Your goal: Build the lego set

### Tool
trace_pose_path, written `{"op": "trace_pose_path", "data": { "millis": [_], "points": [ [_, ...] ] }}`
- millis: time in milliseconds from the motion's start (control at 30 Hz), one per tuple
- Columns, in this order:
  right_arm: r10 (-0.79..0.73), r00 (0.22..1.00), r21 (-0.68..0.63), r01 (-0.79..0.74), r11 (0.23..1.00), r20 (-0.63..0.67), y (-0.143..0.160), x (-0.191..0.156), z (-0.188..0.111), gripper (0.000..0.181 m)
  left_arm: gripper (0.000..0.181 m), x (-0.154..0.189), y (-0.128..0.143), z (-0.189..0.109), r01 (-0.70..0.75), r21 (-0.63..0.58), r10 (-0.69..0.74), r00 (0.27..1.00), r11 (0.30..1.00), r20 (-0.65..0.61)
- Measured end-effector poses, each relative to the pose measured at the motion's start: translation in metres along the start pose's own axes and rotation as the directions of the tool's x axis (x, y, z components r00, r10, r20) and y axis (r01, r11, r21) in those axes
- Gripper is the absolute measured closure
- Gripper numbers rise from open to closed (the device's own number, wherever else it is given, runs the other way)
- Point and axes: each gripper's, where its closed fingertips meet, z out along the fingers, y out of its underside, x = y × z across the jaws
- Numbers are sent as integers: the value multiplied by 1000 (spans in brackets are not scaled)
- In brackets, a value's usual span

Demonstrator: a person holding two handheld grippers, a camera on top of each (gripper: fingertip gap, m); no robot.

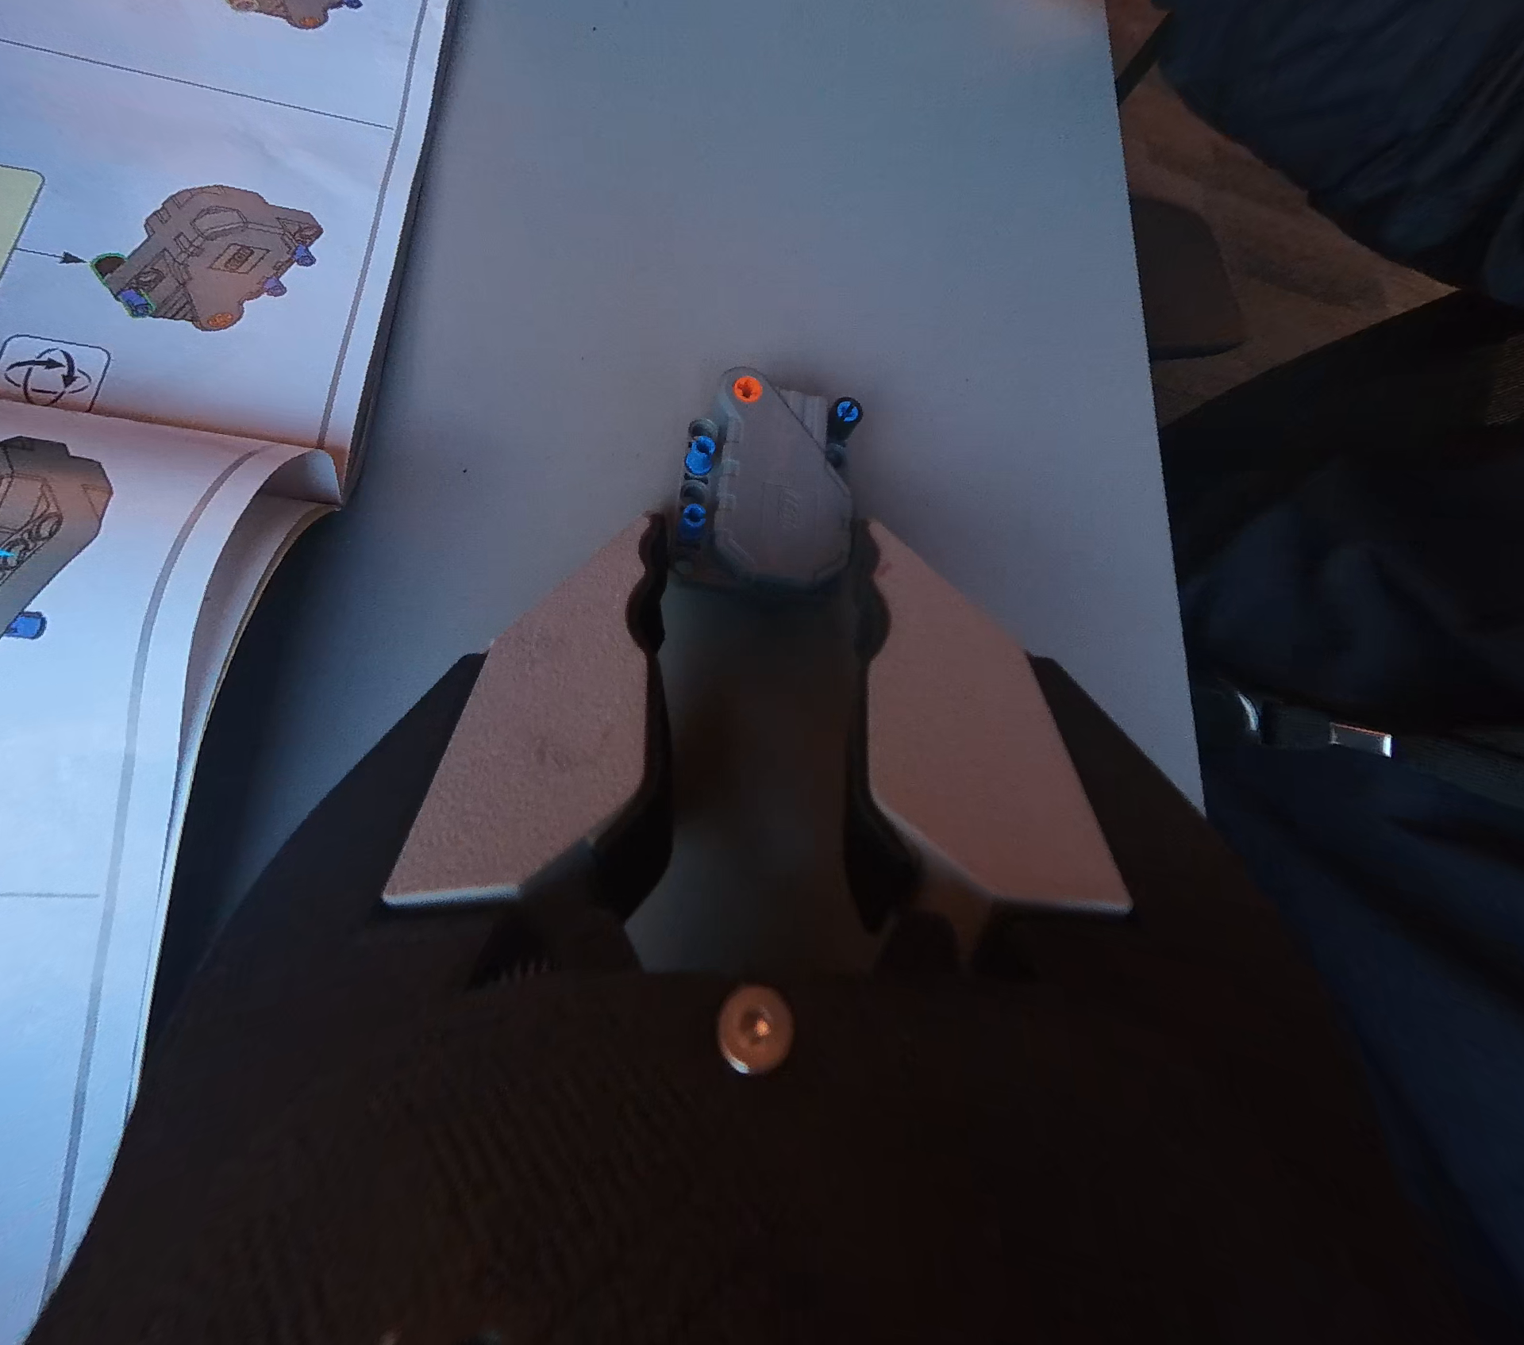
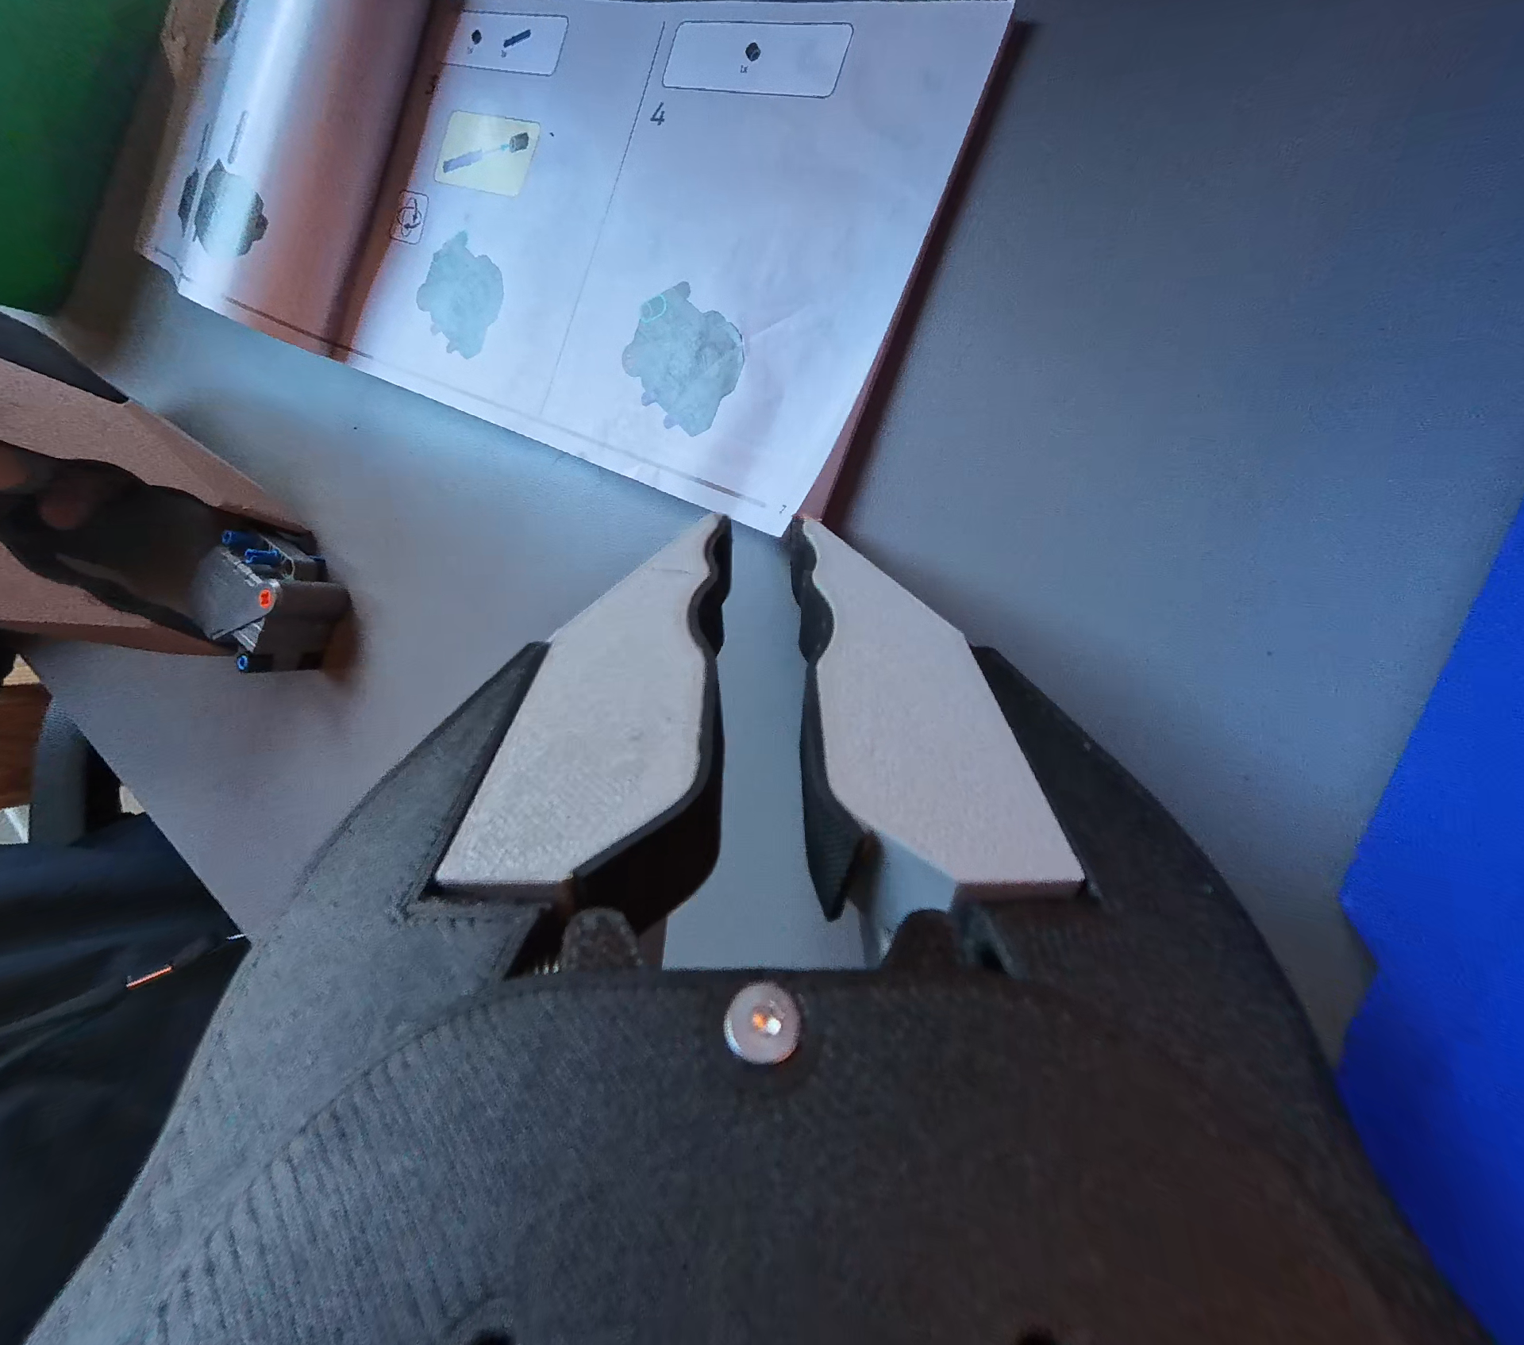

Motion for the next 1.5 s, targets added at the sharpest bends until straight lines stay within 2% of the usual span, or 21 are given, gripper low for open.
{"op": "trace_pose_path", "data": {
  "millis": [100,300,433,600,733,833,933,1067,1167,1233,1300,1500],
  "points": [
    [-1,1000,6,1,1000,0,-2,0,1,180,139,0,0,0,0,0,0,1000,1000,0],
    [-15,1000,1,16,1000,-20,-2,2,4,181,139,0,0,0,-2,-1,2,1000,1000,0],
    [-81,995,23,82,996,-50,-11,-7,-3,181,139,0,0,0,-2,-1,2,1000,1000,-1],
    [-183,983,118,181,976,2,-40,-50,-11,181,139,1,0,0,0,0,0,1000,1000,-3],
    [-299,947,181,275,944,118,-63,-111,-6,181,139,1,0,0,0,0,0,1000,1000,-4],
    [-406,878,203,362,910,253,-75,-170,16,181,139,1,0,0,-2,-1,2,1000,1000,-3],
    [-448,776,158,424,892,444,-68,-226,55,181,139,3,1,1,-10,-3,10,1000,1000,-6],
    [-458,712,12,534,845,532,-39,-246,114,181,139,5,1,1,-22,-7,22,1000,1000,-9],
    [-448,691,-51,573,818,568,-20,-249,133,181,139,9,2,2,-25,-10,25,999,1000,-24],
    [-476,667,-6,584,812,573,-25,-254,131,181,138,11,2,3,-37,-14,37,999,999,-22],
    [-509,656,74,572,817,557,-44,-259,121,170,139,13,2,3,-43,-16,42,999,999,-23],
    [-597,627,316,510,800,500,-96,-261,70,157,139,13,2,3,-29,-12,28,999,1000,-40]
  ]
}}
